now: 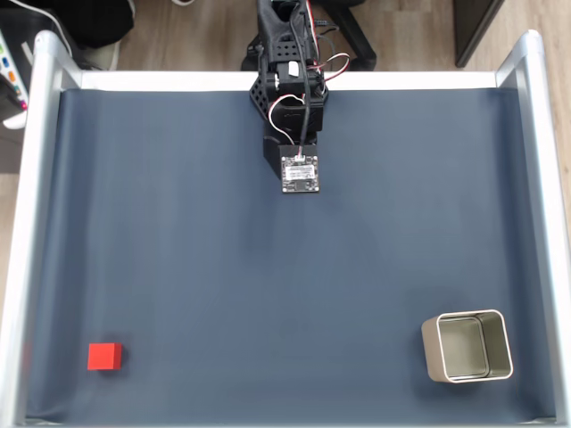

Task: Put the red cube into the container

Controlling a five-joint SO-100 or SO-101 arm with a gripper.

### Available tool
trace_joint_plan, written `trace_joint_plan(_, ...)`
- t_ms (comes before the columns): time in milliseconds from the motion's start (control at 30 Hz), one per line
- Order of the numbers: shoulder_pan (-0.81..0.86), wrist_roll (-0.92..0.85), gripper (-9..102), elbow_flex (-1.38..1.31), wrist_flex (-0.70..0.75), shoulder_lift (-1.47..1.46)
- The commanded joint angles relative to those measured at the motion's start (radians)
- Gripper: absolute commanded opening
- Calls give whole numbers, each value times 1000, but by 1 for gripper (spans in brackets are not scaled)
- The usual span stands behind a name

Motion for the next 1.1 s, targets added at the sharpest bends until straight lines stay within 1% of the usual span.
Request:
trace_joint_plan(0, -6, 25, 0, -8, -29, -5)
trace_joint_plan(67, 2, 41, 0, -8, -97, -5)
trace_joint_plan(133, 9, 71, 0, -8, -204, -6)
trace_joint_plan(267, 17, 74, 0, -8, -394, -49)
trace_joint_plan(433, 41, 61, 0, -17, -653, -187)
trace_joint_plan(533, 61, 64, 0, -72, -750, -305)
trace_joint_plan(667, 92, 77, 0, -210, -741, -437)
trace_joint_plan(833, 138, 66, 0, -442, -641, -621)
trace_joint_plan(1067, 238, -54, 0, -678, -532, -813)
